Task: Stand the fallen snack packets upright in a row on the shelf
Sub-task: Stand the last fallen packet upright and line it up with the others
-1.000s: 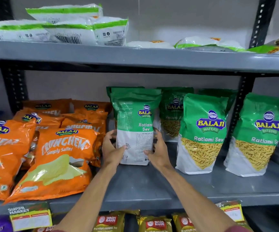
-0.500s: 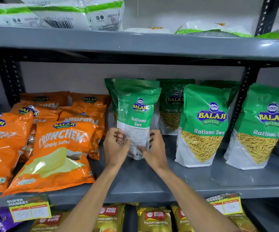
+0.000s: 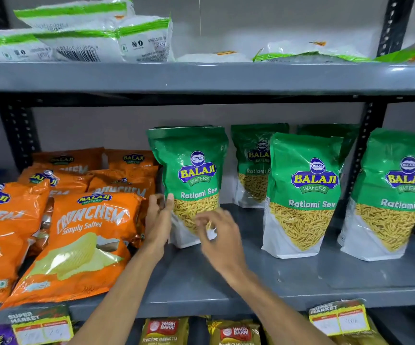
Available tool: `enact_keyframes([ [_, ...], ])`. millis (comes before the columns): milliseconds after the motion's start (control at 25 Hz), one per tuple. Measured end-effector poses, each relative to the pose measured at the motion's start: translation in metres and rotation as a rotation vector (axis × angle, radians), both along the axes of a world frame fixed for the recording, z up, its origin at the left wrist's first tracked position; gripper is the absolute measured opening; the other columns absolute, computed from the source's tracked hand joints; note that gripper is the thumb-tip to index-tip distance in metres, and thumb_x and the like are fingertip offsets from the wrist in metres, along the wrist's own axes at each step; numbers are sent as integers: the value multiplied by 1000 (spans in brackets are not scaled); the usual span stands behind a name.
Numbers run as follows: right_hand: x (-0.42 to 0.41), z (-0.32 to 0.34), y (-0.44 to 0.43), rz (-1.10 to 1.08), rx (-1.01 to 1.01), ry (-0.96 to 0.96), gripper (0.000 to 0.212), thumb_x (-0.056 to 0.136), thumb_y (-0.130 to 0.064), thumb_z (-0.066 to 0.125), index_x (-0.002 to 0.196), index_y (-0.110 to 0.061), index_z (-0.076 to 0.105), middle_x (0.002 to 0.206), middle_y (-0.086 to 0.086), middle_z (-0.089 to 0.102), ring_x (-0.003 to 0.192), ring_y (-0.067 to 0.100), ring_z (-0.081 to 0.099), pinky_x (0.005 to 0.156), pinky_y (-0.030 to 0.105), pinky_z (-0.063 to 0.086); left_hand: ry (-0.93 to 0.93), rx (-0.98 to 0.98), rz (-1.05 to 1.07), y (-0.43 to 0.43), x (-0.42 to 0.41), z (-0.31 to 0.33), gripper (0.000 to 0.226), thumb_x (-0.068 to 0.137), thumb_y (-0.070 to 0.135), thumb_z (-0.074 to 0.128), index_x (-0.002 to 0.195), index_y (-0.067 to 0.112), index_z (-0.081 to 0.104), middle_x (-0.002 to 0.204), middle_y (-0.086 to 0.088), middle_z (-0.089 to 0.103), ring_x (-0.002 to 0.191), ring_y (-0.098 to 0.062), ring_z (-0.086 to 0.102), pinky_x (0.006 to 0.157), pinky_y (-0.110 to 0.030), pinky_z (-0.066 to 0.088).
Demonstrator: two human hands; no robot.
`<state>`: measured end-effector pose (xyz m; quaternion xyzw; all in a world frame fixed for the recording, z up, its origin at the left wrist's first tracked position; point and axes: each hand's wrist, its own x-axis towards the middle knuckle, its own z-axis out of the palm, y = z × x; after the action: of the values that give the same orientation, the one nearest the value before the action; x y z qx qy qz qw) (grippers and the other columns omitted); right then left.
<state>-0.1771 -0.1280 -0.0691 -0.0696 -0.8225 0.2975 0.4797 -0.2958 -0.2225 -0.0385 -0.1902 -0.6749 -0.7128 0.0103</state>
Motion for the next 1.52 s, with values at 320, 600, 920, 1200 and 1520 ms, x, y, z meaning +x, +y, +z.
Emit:
enact_keyframes([
  [320,-38,-12,61,166,-599,-420,62,96,-34,61,152,-24,35,147,3,56,138,24,52,115,39,41,-210,-2,13,15,-27,-12,29,104,28,42,118,22,67,109,3,68,105,-20,62,93,-38,52],
  [600,-27,-6,55,116,-514,-451,35,99,-30,56,133,-19,56,131,4,69,125,24,62,106,35,46,-107,-52,24,9,-15,-15,33,105,23,38,125,19,64,116,6,65,108,-15,59,81,-26,45],
  [920,4,-14,41,125,-473,-439,35,97,-38,57,130,-26,55,130,-2,69,128,28,58,109,48,45,-101,-37,13,-9,21,-15,33,105,21,36,126,21,62,116,6,64,108,-12,56,74,-20,43],
  [1200,44,-8,16,152,-410,-455,43,99,-36,56,138,-19,49,136,1,66,128,24,61,105,36,48,-70,-45,12,-35,52,-19,32,105,22,34,121,27,61,116,9,64,110,-12,57,87,-25,44],
  [1520,70,-9,3,201,-385,-457,50,98,-37,59,142,-17,47,138,2,65,127,21,61,100,28,46,-51,-60,20,-47,68,-28,33,105,29,33,126,30,59,121,9,63,123,-15,56,106,-37,44],
])
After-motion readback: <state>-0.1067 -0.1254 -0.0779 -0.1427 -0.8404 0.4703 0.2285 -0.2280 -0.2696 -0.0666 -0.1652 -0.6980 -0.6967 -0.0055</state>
